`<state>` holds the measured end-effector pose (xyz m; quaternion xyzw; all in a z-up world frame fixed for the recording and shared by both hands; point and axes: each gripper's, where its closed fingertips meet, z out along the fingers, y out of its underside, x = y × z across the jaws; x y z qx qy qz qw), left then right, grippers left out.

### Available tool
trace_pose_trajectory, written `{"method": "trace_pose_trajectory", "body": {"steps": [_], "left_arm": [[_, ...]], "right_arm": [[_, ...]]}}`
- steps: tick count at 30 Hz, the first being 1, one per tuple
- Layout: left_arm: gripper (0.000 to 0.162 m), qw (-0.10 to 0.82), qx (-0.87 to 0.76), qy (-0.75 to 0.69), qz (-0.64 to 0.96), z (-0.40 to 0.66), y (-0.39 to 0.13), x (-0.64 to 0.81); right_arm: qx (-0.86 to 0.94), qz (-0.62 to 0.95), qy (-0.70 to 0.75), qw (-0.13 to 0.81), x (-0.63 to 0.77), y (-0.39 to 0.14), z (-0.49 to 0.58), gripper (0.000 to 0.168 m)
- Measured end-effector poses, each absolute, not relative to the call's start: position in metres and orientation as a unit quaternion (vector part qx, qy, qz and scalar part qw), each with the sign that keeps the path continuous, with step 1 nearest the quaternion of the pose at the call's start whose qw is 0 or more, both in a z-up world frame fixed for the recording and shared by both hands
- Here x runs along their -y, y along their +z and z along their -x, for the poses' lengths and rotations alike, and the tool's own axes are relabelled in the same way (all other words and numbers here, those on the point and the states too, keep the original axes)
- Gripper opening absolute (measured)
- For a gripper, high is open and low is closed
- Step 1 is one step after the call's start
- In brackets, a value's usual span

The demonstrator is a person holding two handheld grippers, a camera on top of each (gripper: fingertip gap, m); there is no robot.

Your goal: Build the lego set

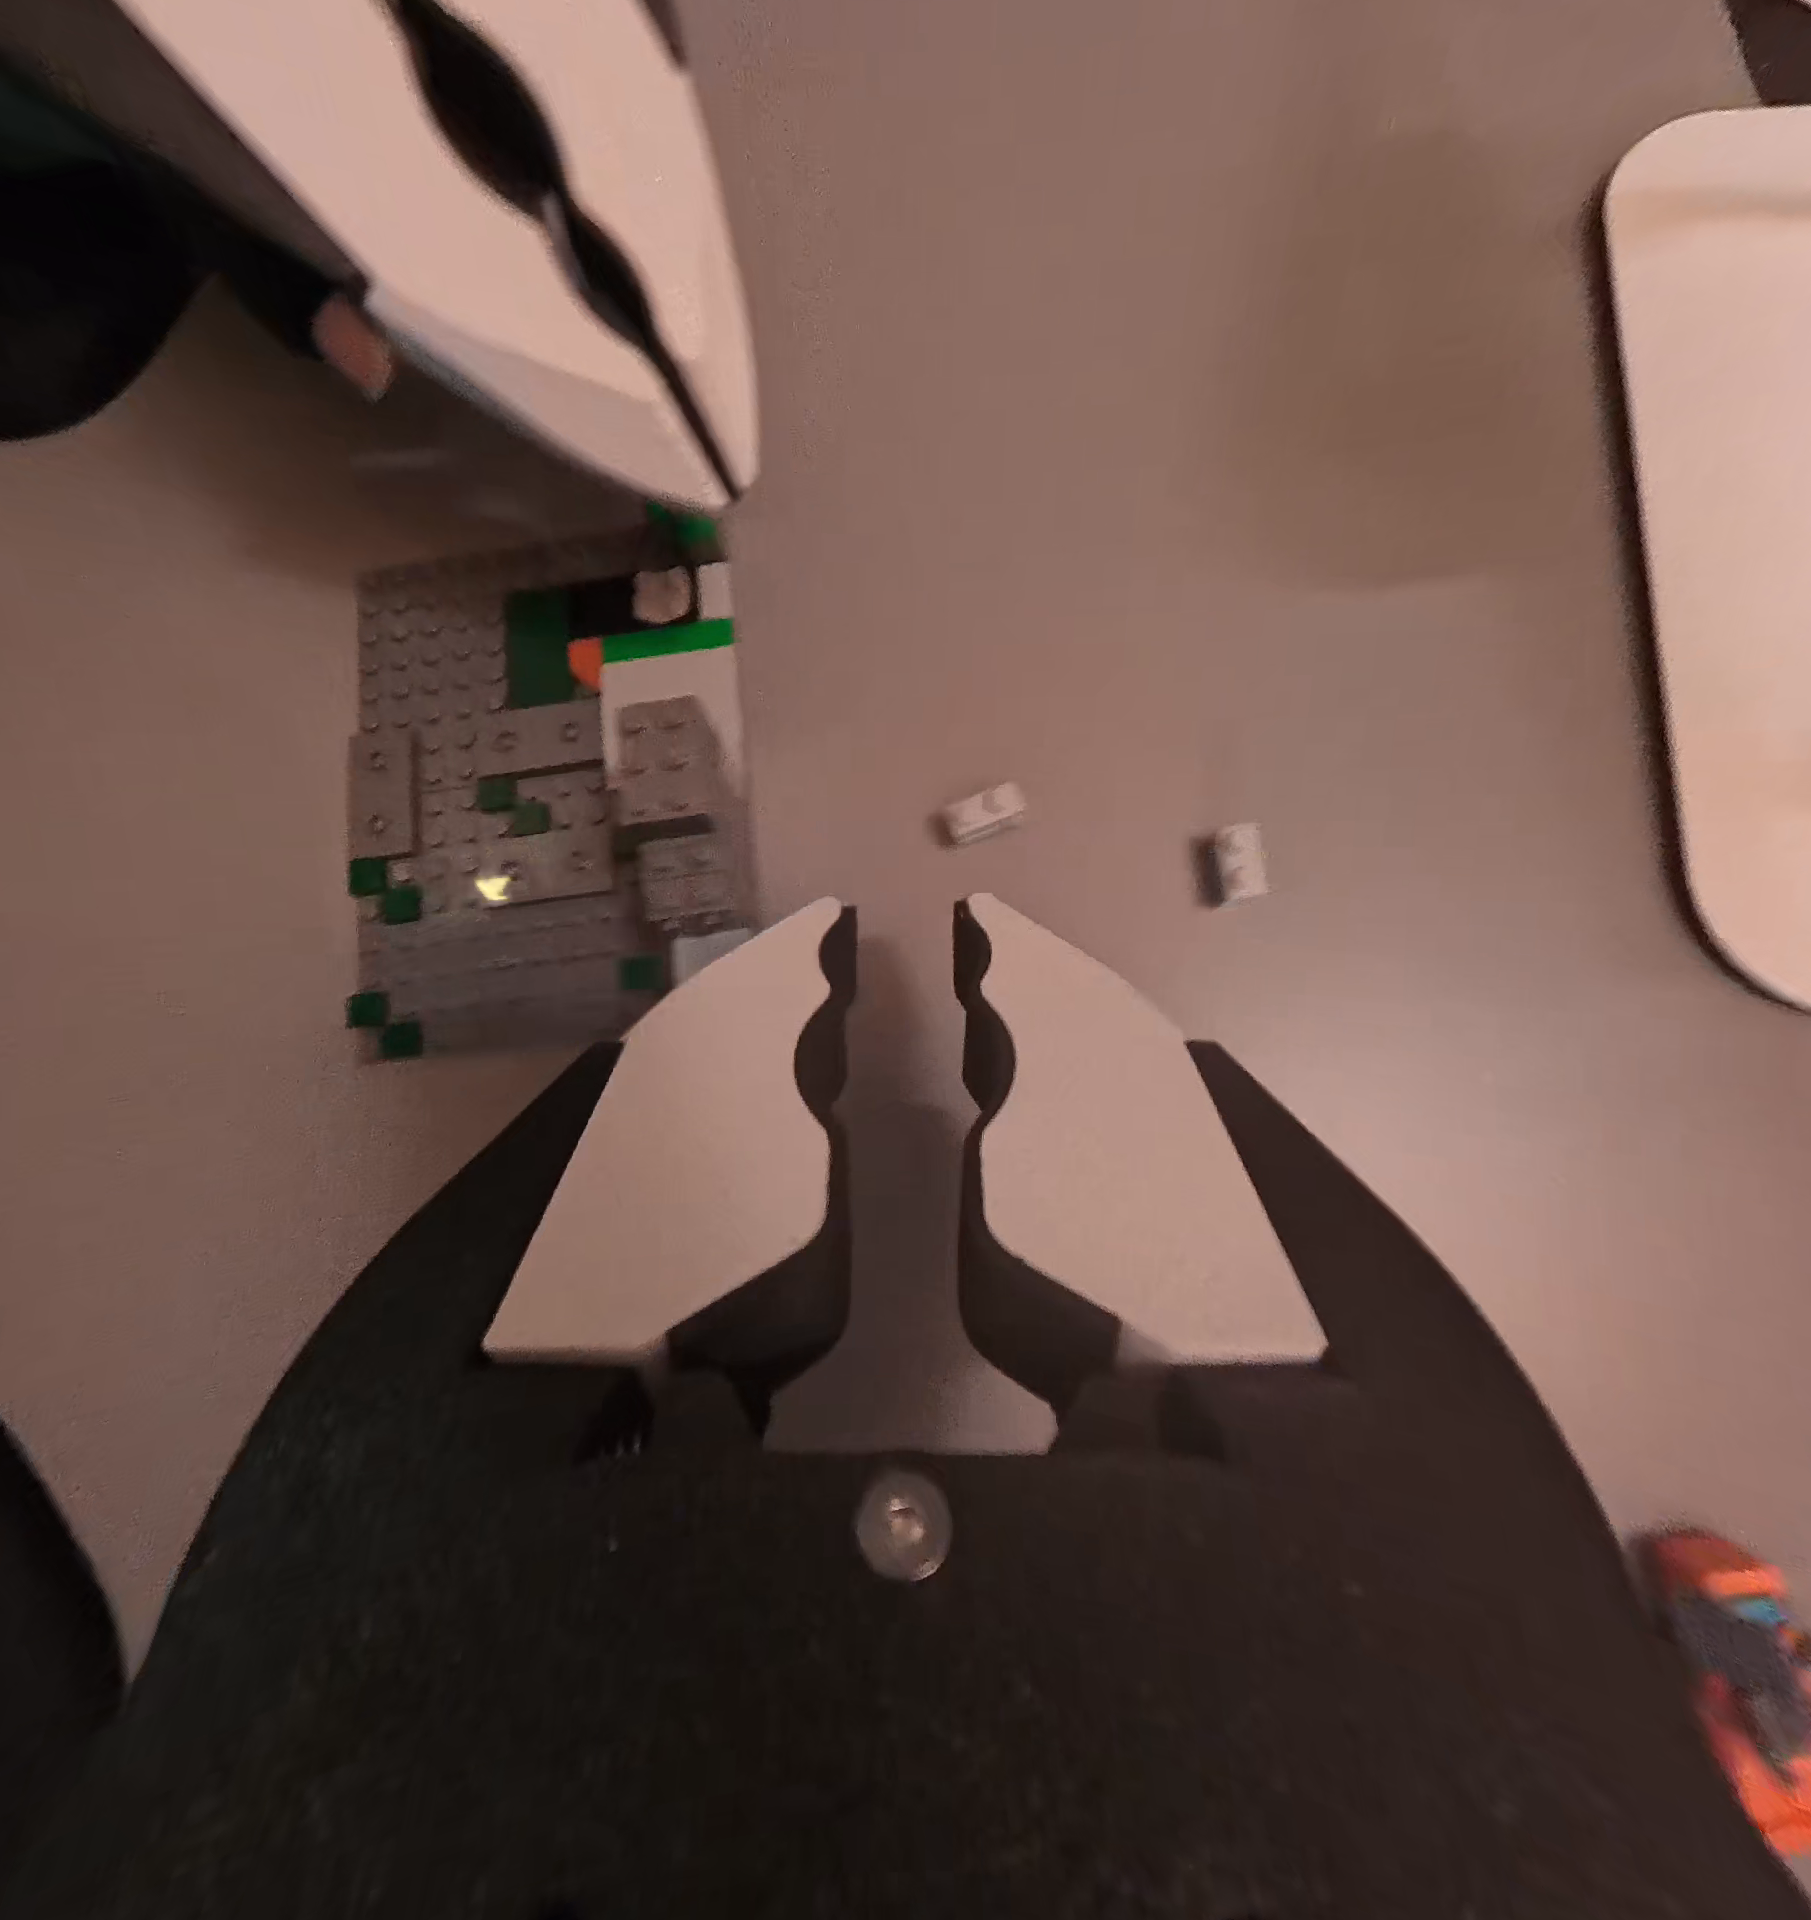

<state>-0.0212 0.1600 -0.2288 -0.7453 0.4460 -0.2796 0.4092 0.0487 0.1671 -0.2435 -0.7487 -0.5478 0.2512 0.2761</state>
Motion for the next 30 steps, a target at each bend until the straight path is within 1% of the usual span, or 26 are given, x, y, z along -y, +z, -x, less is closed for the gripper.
{"method": "trace_pose_trajectory", "body": {"steps": [4,11,13,14,15,23,30], "left_arm": [[0.0,0.414,-0.44,-0.278,0.747,0.023,-0.228,-0.164],[0.0,0.413,-0.429,-0.281,0.753,0.028,-0.228,-0.17],[0.0,0.412,-0.428,-0.283,0.753,0.03,-0.228,-0.17],[0.0,0.412,-0.428,-0.284,0.753,0.03,-0.228,-0.171],[0.0,0.412,-0.427,-0.285,0.753,0.031,-0.228,-0.171],[0.0,0.414,-0.425,-0.279,0.755,0.035,-0.228,-0.172],[0.0,0.418,-0.43,-0.269,0.754,0.033,-0.229,-0.17]], "right_arm": [[0.601,0.716,0.236,0.264,-0.195,-0.246,-0.04,0.018],[0.685,0.676,0.186,0.197,-0.195,-0.271,-0.023,0.024],[0.691,0.675,0.177,0.192,-0.194,-0.277,-0.021,0.022],[0.692,0.675,0.168,0.193,-0.195,-0.279,-0.022,0.016],[0.691,0.675,0.167,0.196,-0.194,-0.28,-0.021,0.016],[0.661,0.69,0.183,0.232,-0.162,-0.239,-0.028,0.016],[0.645,0.709,0.156,0.237,-0.132,-0.24,-0.031,0.016]]}}
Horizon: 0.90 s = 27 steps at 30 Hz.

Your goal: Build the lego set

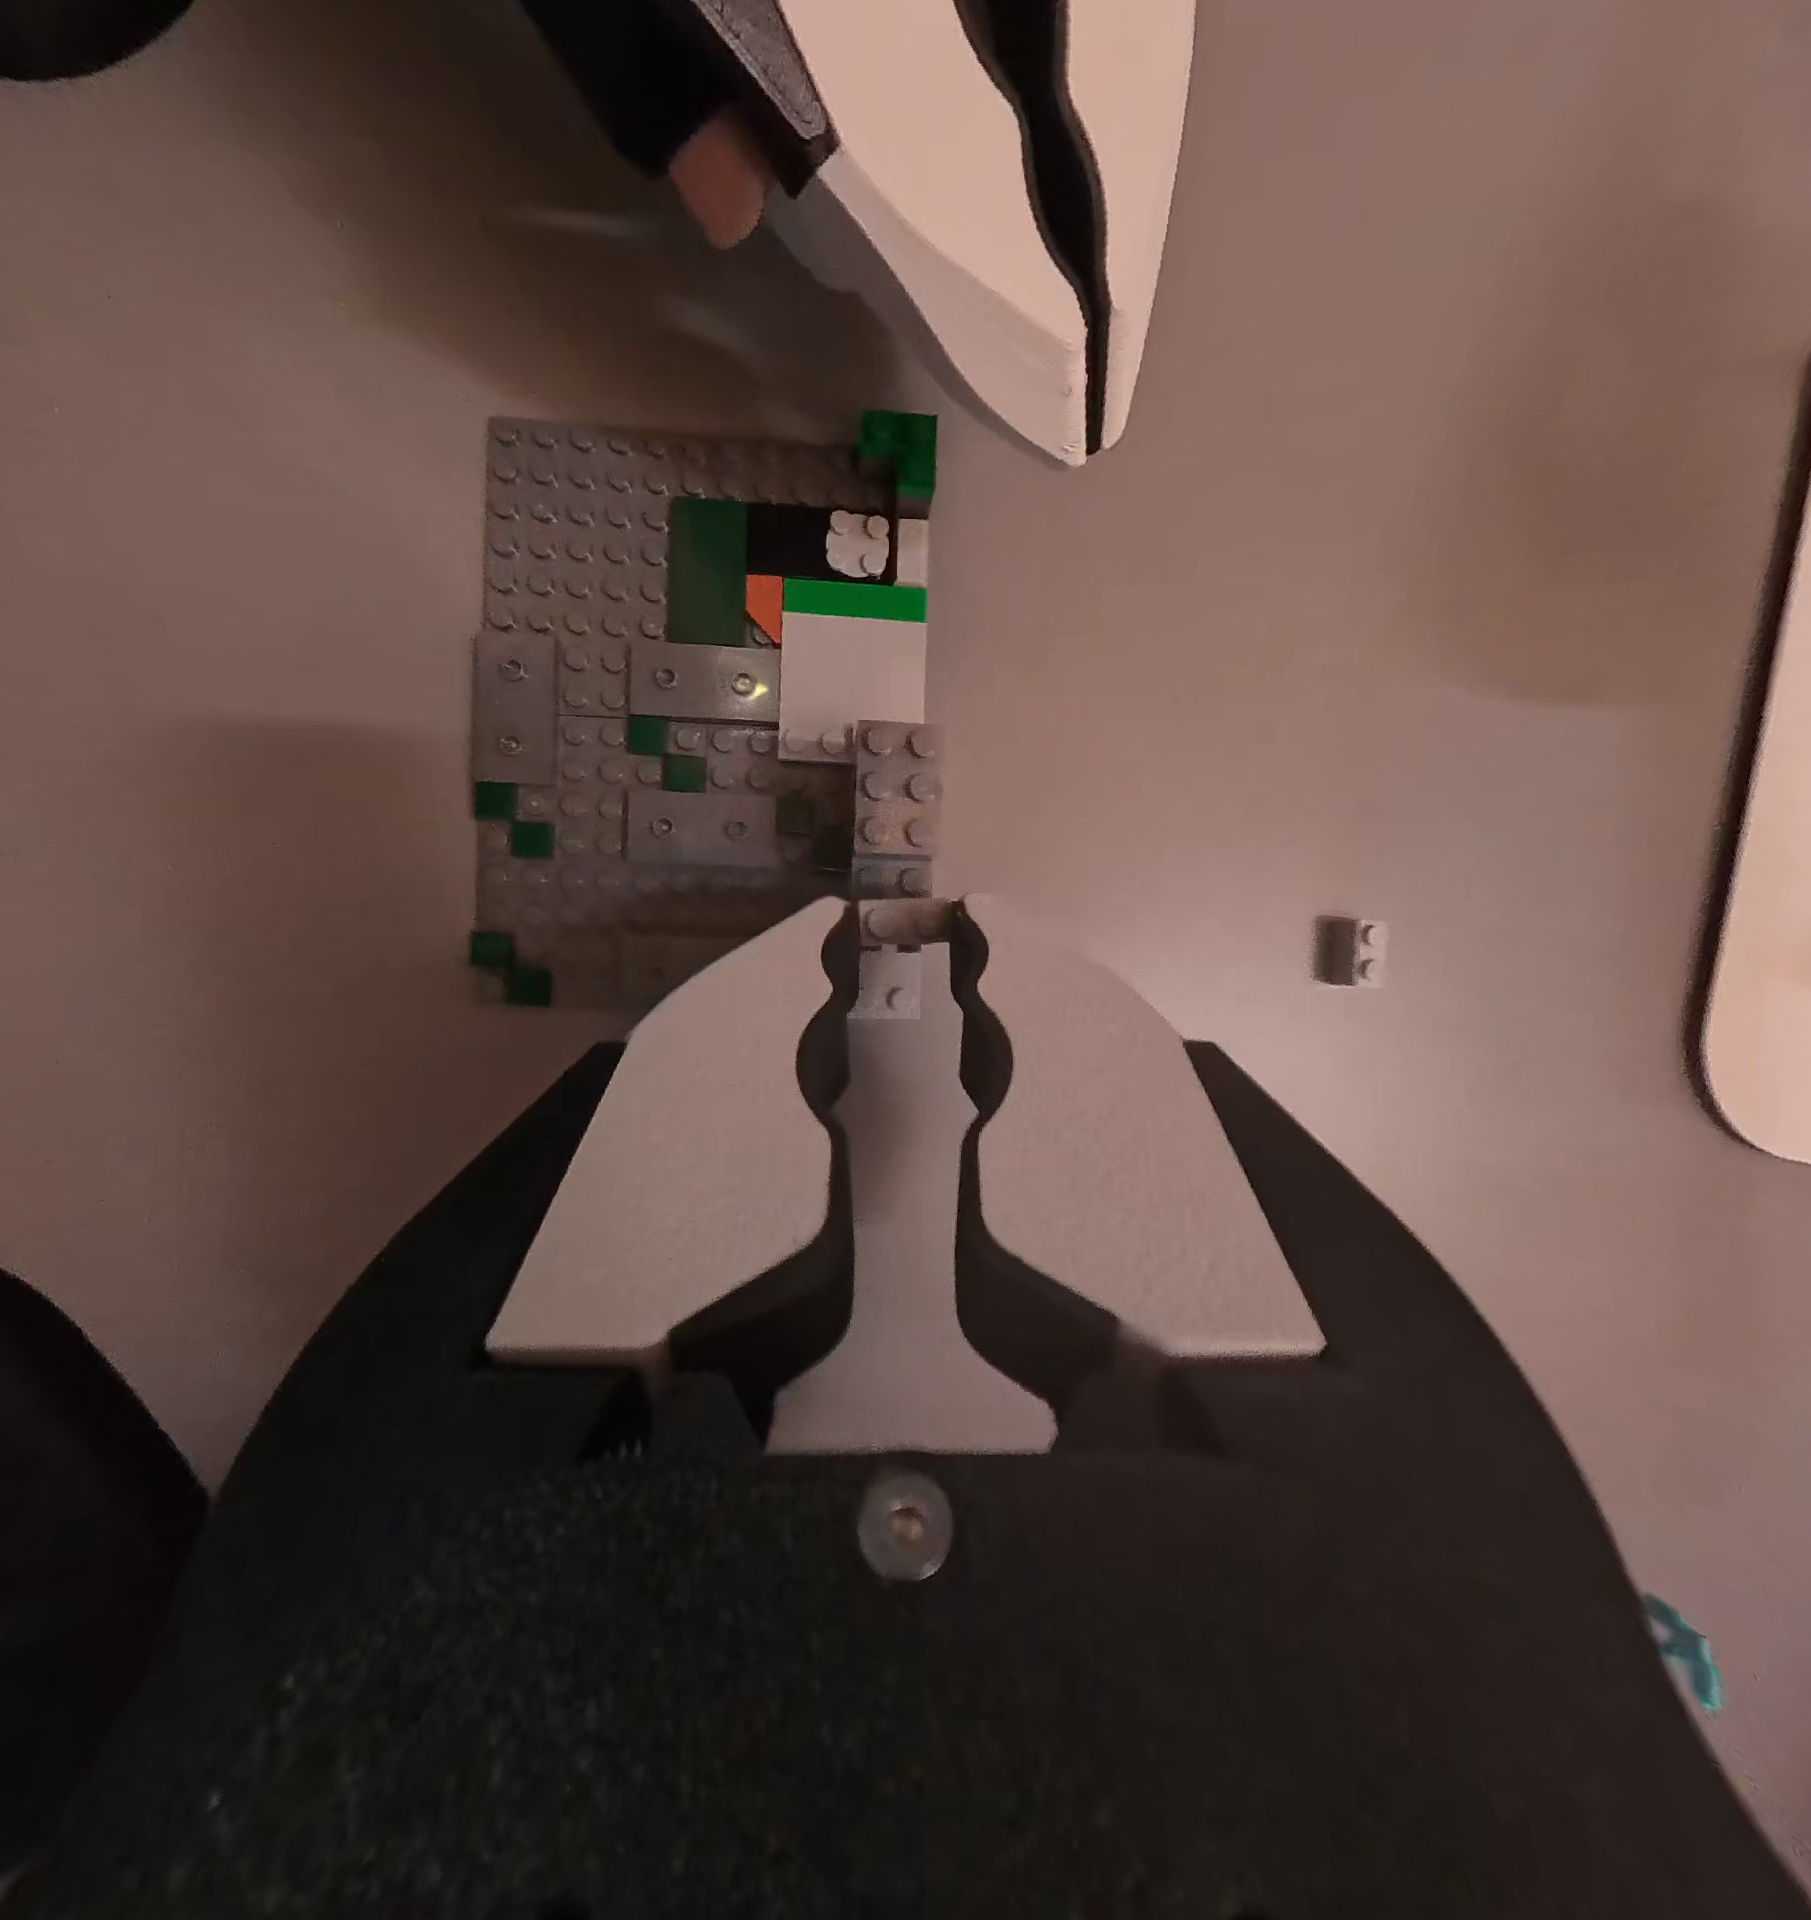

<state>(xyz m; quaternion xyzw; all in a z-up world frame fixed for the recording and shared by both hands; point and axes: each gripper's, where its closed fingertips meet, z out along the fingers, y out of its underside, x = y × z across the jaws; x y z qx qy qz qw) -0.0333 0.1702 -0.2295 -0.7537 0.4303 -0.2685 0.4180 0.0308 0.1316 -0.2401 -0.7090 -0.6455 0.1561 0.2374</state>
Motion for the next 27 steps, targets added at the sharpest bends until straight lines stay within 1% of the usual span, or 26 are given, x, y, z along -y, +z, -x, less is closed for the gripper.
{"method": "trace_pose_trajectory", "body": {"steps": [5,27], "left_arm": [[0.0,0.423,-0.431,-0.262,0.753,0.0343,-0.2284,-0.1703],[0.0,0.417,-0.438,-0.266,0.751,0.0334,-0.2305,-0.1671]], "right_arm": [[0.631,0.718,0.158,0.249,-0.1306,-0.2394,-0.0276,0.016],[0.625,0.725,0.163,0.24,-0.1309,-0.2484,-0.0205,0.017]]}}
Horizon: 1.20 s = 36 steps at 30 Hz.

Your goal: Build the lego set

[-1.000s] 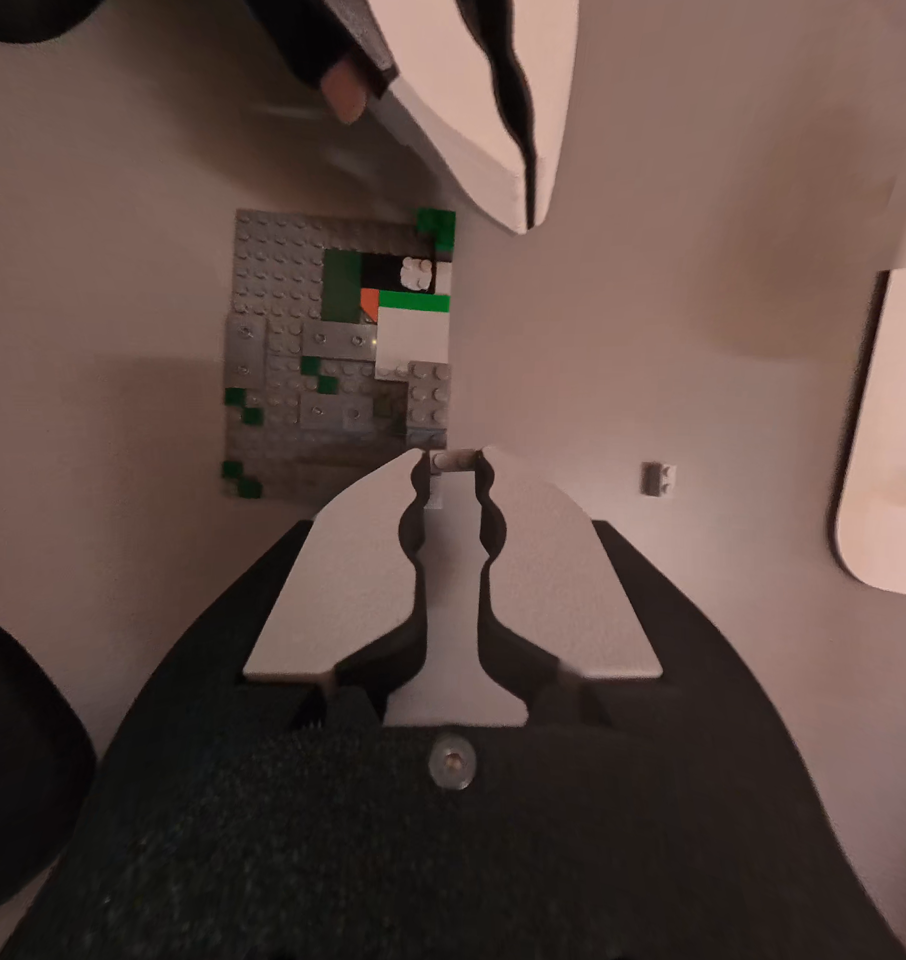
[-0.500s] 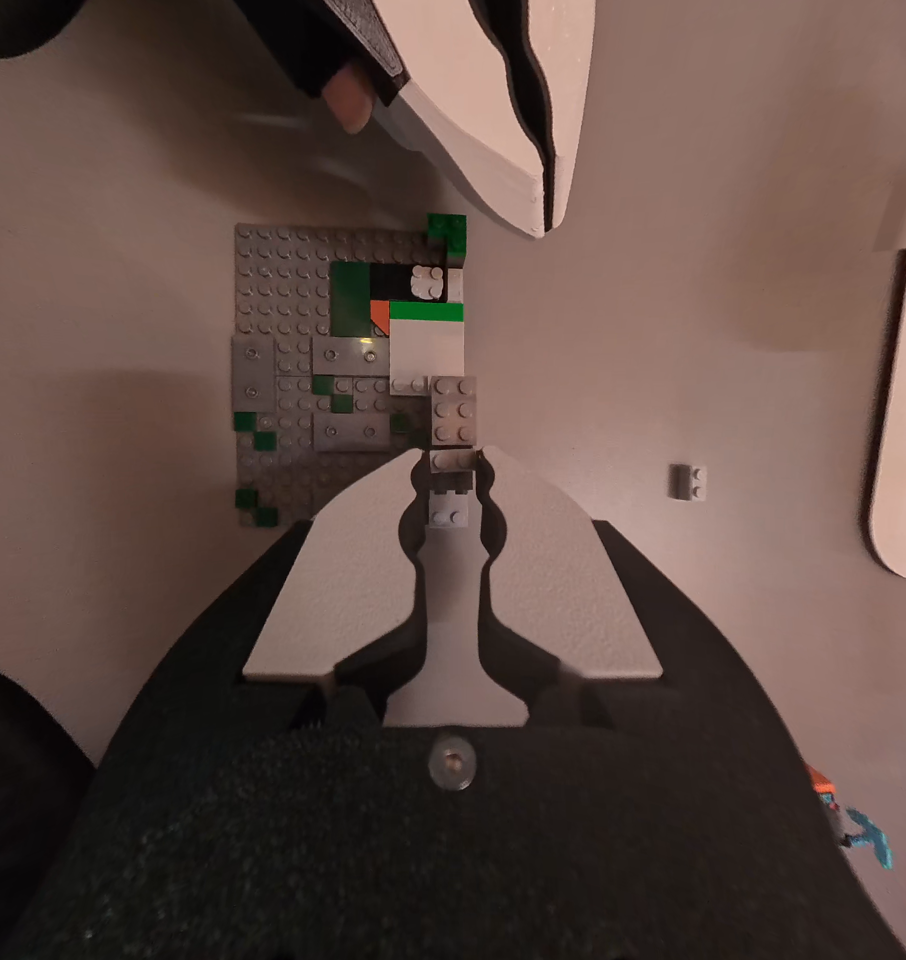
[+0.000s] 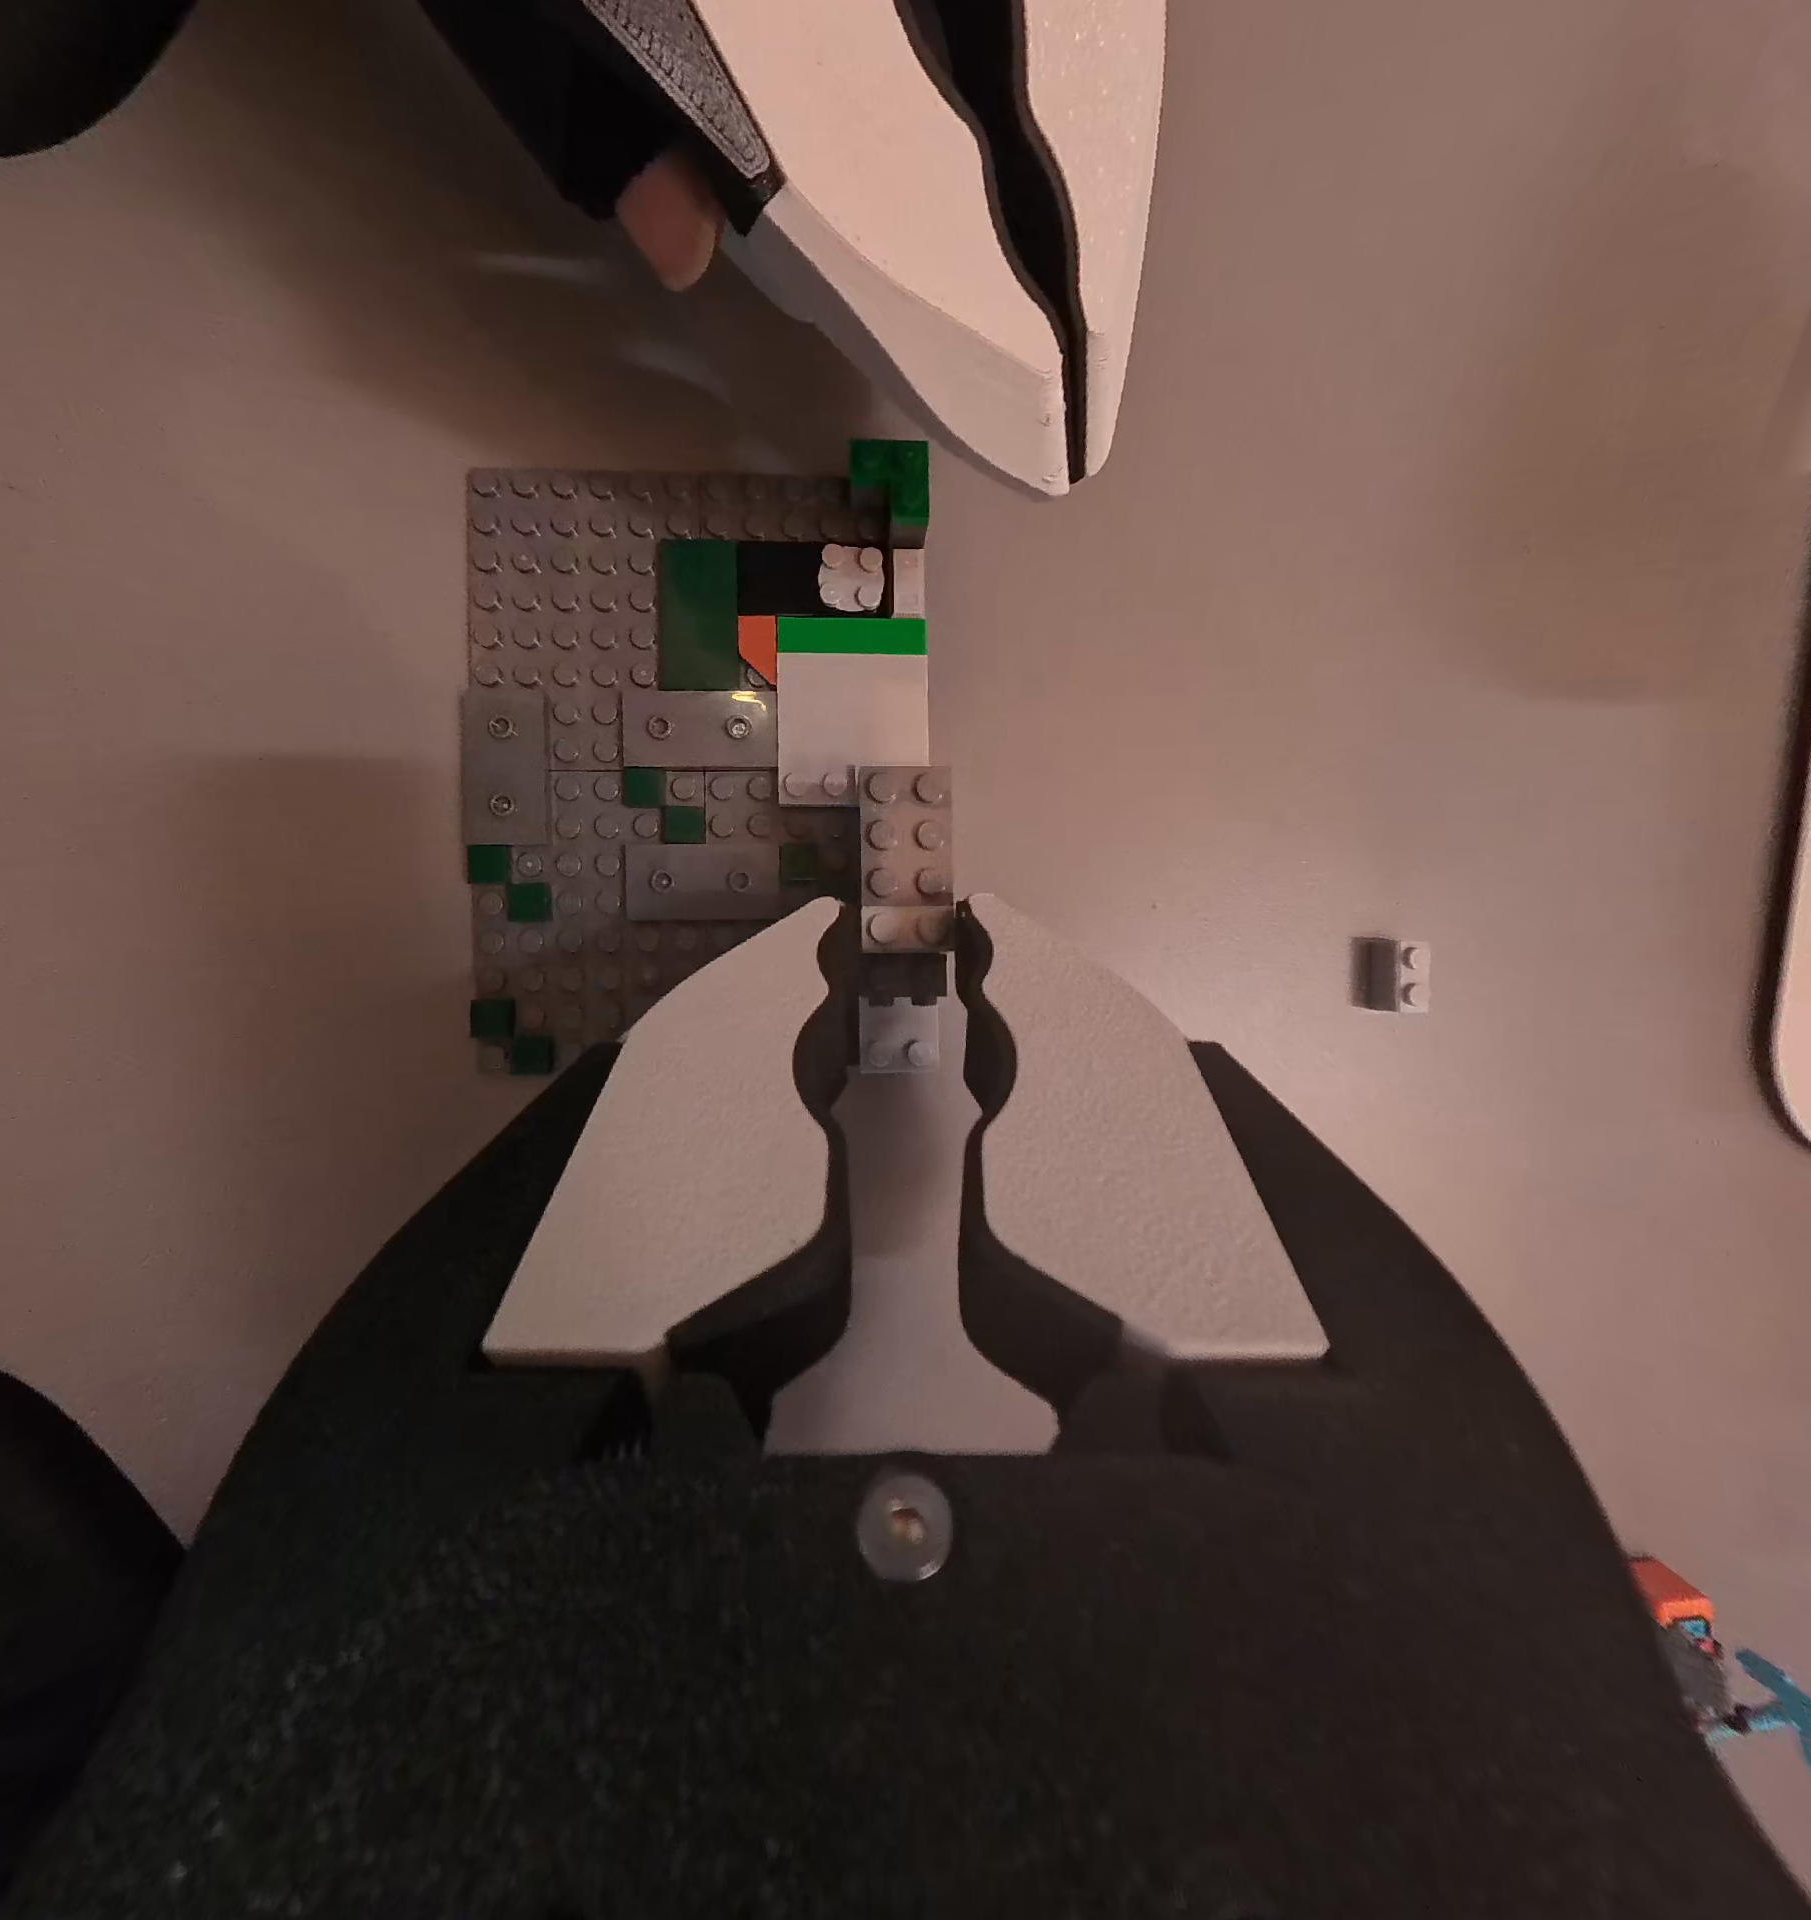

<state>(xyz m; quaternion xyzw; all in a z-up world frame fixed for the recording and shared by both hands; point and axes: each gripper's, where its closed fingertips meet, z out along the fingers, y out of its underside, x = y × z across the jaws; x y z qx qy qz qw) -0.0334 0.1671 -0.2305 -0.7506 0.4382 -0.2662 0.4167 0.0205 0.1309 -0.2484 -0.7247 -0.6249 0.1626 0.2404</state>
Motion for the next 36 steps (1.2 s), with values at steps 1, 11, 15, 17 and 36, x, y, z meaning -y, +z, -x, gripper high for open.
{"method": "trace_pose_trajectory", "body": {"steps": [1,11,15,17,36], "left_arm": [[0.0,0.416,-0.438,-0.266,0.751,0.033,-0.231,-0.167],[0.0,0.413,-0.441,-0.267,0.751,0.032,-0.233,-0.165],[0.0,0.413,-0.443,-0.268,0.75,0.031,-0.232,-0.164],[0.0,0.415,-0.443,-0.268,0.748,0.031,-0.231,-0.164],[0.0,0.419,-0.442,-0.274,0.744,0.033,-0.226,-0.164]], "right_arm": [[0.625,0.725,0.163,0.241,-0.131,-0.248,-0.02,0.018],[0.624,0.725,0.165,0.24,-0.13,-0.248,-0.021,0.022],[0.605,0.744,0.151,0.24,-0.129,-0.239,-0.033,0.029],[0.568,0.766,0.157,0.257,-0.126,-0.232,-0.035,0.029],[0.425,0.816,0.168,0.353,-0.133,-0.238,-0.021,0.006]]}}
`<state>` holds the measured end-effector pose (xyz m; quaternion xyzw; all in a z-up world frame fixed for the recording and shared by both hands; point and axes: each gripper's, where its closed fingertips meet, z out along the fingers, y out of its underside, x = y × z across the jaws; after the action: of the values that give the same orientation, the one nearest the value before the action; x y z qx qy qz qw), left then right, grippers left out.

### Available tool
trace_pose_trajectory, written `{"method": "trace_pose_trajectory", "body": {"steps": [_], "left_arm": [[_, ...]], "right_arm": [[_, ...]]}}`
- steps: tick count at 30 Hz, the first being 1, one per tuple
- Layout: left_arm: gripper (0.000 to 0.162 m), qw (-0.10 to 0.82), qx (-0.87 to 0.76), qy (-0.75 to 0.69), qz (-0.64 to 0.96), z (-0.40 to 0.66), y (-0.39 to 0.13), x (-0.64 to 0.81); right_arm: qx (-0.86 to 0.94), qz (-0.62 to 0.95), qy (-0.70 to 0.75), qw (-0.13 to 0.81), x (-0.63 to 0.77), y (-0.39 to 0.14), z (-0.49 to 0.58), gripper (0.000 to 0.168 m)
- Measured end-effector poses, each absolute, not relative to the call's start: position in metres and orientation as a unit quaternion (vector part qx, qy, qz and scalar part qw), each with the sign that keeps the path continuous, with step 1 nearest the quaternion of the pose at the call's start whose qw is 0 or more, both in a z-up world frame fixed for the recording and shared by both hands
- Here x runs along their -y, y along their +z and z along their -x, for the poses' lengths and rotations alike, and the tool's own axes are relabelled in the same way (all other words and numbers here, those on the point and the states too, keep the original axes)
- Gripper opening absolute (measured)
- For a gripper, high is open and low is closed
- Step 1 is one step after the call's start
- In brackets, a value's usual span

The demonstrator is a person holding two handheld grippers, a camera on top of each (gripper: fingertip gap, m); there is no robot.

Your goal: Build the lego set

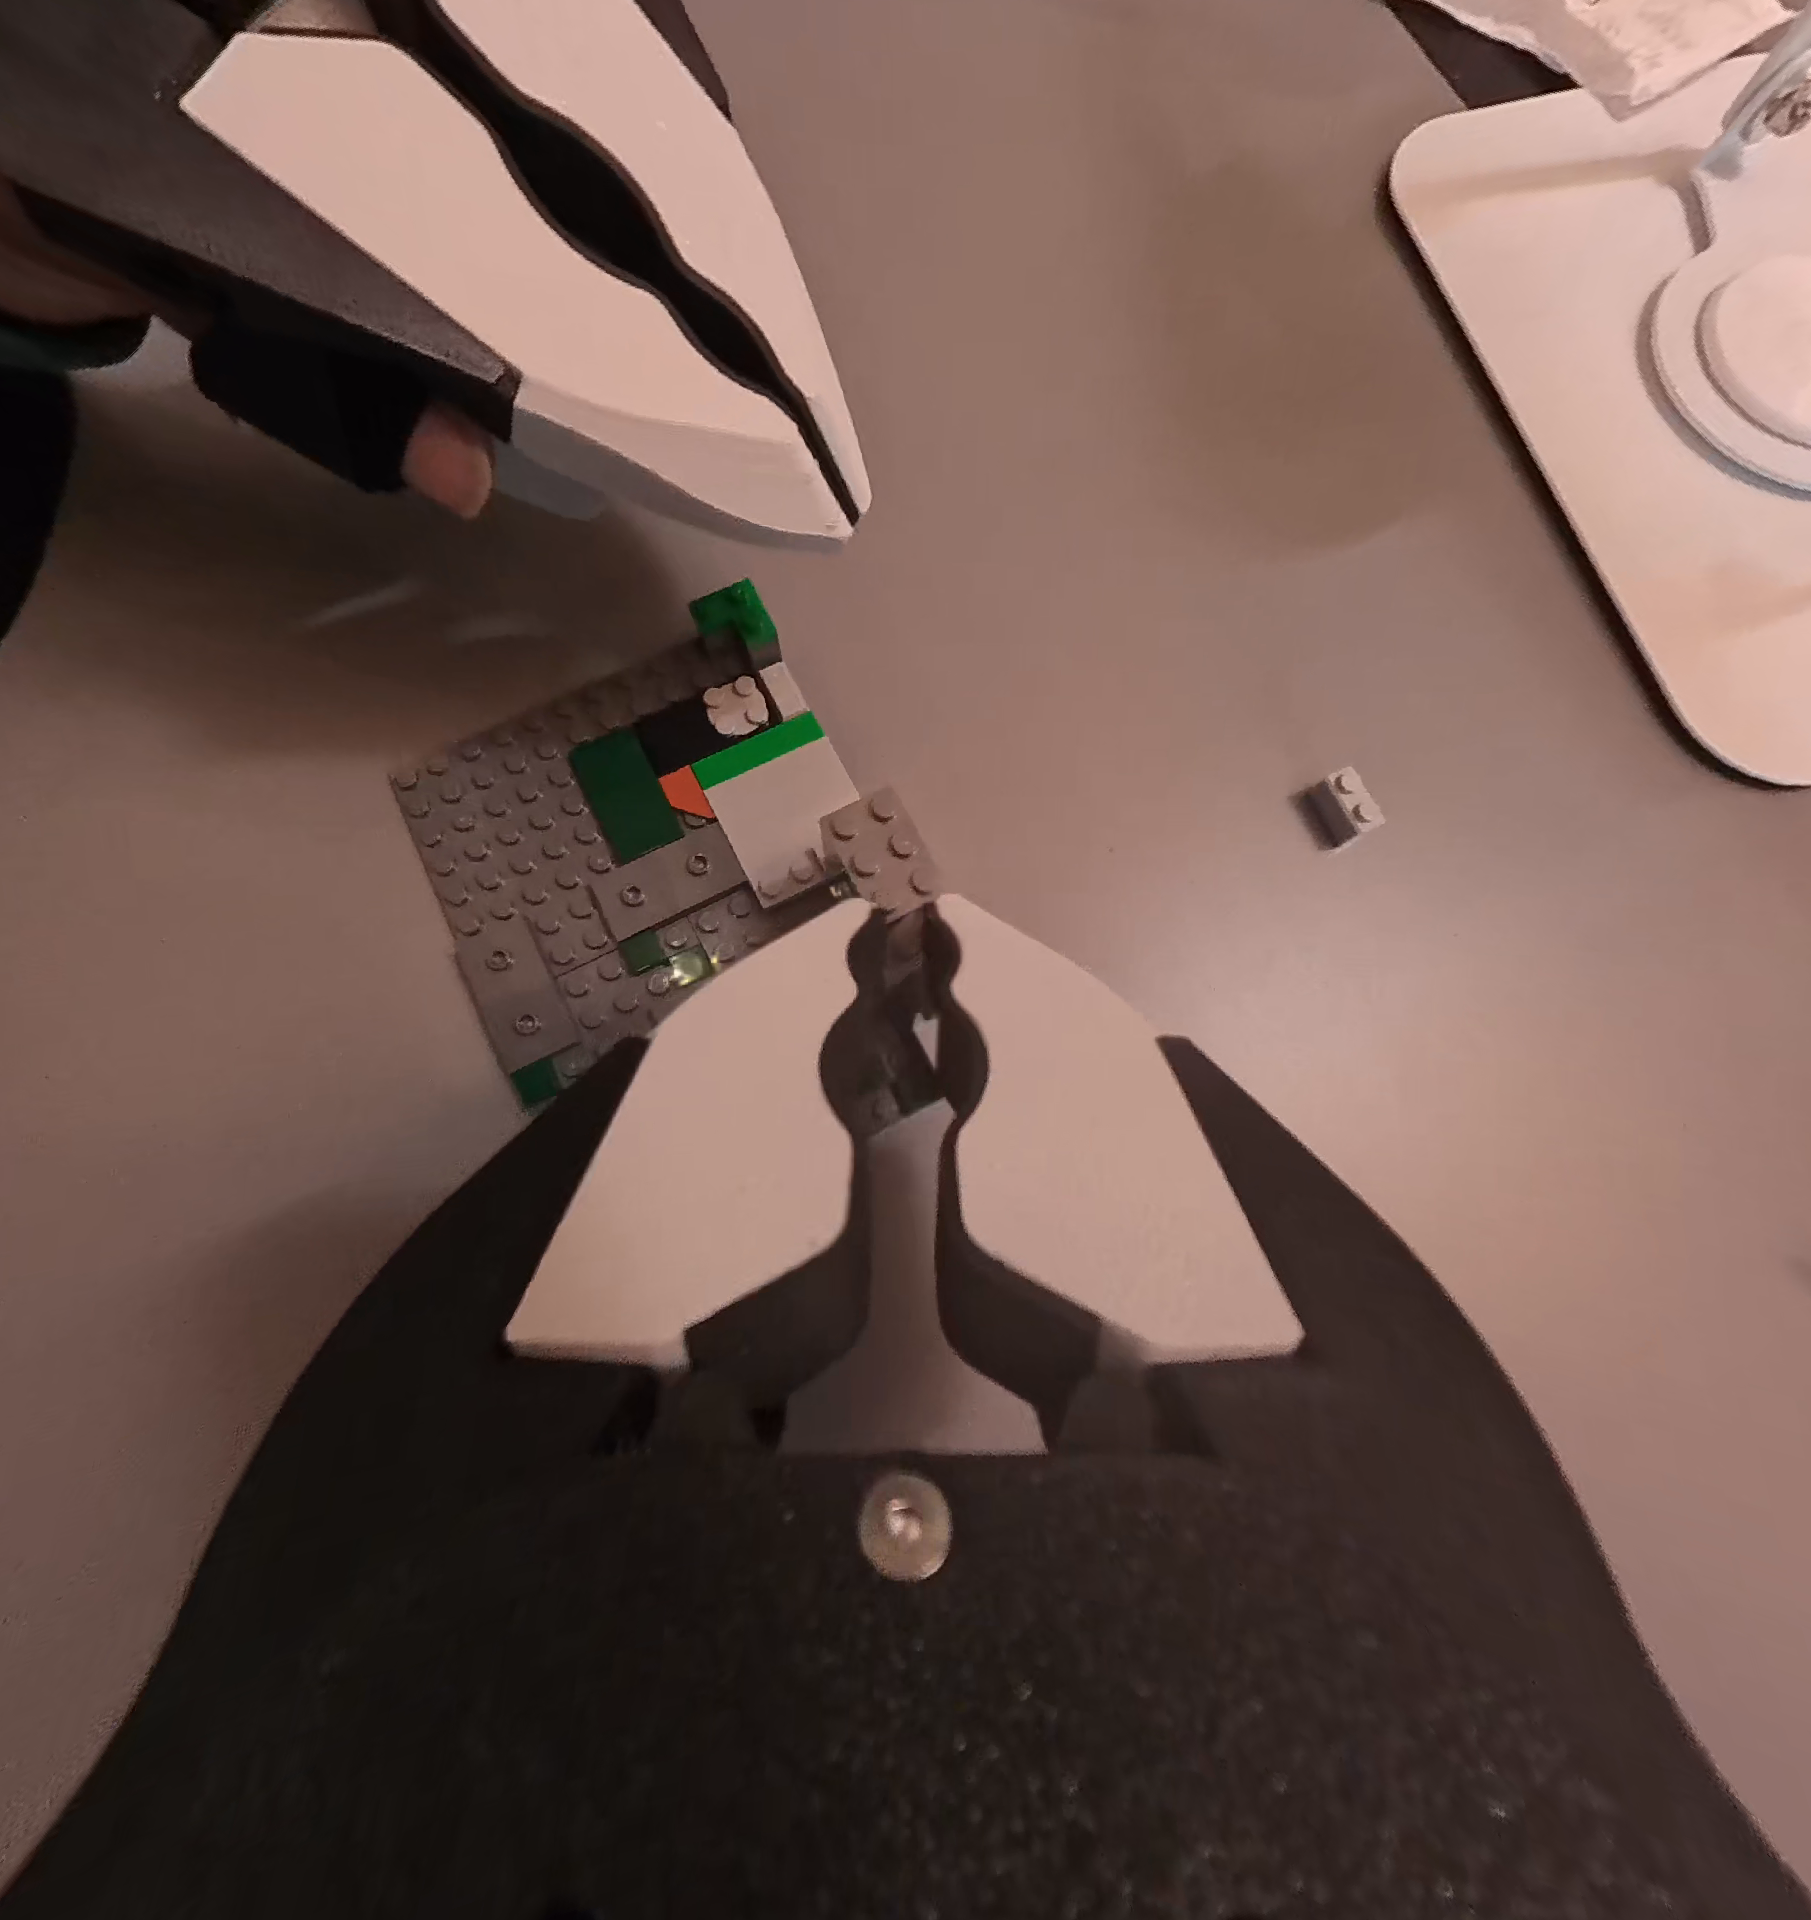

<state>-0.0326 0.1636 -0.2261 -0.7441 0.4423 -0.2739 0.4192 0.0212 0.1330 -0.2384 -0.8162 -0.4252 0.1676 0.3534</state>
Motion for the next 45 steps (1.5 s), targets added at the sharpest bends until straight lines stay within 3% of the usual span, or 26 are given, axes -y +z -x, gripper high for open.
{"method": "trace_pose_trajectory", "body": {"steps": [1,7,21,30,39,45], "left_arm": [[0.0,0.418,-0.442,-0.274,0.744,0.033,-0.227,-0.164],[0.0,0.416,-0.445,-0.274,0.744,0.032,-0.229,-0.163],[0.0,0.412,-0.446,-0.279,0.744,0.03,-0.23,-0.162],[0.0,0.416,-0.446,-0.28,0.741,0.031,-0.226,-0.161],[0.0,0.417,-0.45,-0.279,0.739,0.031,-0.226,-0.16],[0.0,0.415,-0.452,-0.277,0.739,0.03,-0.228,-0.16]], "right_arm": [[0.43,0.813,0.168,0.355,-0.133,-0.237,-0.022,0.0],[0.478,0.784,0.182,0.351,-0.135,-0.233,-0.03,0.0],[0.429,0.826,0.15,0.333,-0.097,-0.265,-0.03,0.021],[0.423,0.834,0.126,0.332,-0.101,-0.272,-0.027,0.018],[0.626,0.677,-0.006,0.388,-0.122,-0.228,-0.032,0.018],[0.742,0.556,-0.095,0.362,-0.132,-0.238,-0.028,0.018]]}}
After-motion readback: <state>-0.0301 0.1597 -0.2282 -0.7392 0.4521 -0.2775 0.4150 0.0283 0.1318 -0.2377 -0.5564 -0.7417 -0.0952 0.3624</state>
